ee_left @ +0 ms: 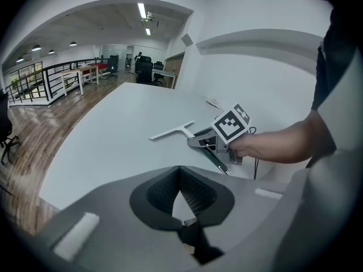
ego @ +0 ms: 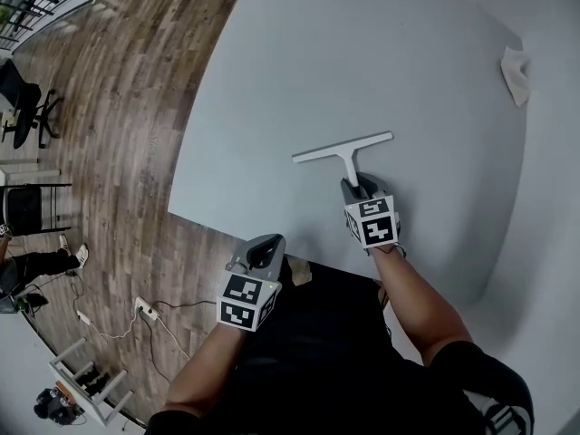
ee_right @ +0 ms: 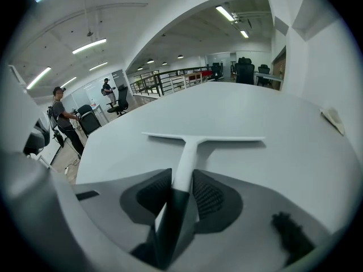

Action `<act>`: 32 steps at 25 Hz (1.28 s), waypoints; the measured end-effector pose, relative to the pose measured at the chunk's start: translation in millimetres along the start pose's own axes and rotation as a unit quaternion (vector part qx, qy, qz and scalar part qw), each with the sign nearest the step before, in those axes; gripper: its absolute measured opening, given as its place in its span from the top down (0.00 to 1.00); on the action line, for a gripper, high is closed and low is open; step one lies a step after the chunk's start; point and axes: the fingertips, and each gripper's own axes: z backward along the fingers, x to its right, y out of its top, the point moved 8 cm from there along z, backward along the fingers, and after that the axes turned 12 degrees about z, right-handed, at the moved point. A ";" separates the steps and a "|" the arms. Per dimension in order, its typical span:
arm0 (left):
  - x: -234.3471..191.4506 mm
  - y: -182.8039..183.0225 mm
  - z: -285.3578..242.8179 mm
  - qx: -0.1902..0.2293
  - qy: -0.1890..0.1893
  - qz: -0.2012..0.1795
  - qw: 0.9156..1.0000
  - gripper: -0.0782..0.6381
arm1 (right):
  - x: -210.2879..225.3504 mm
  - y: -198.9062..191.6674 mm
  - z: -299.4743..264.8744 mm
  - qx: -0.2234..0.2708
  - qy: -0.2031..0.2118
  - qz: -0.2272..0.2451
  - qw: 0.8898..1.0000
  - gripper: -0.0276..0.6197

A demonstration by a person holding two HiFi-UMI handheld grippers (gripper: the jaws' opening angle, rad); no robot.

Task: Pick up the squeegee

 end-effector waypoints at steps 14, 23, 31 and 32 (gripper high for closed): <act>12.8 -11.4 18.0 0.021 0.028 0.024 0.999 0.88 | 1.7 -2.8 -6.8 0.018 -0.001 -0.001 1.000 0.77; 15.7 -3.0 30.5 0.029 0.034 0.001 0.999 0.88 | 12.1 -4.6 -1.0 0.020 0.021 -0.053 0.998 0.81; 6.7 -3.1 36.4 0.022 0.016 -0.012 1.000 0.88 | -1.0 2.9 21.9 0.054 0.023 -0.067 0.996 0.81; 5.9 -3.2 36.7 0.021 0.011 -0.018 1.000 0.88 | -4.1 5.0 25.5 0.059 0.022 -0.066 0.996 0.81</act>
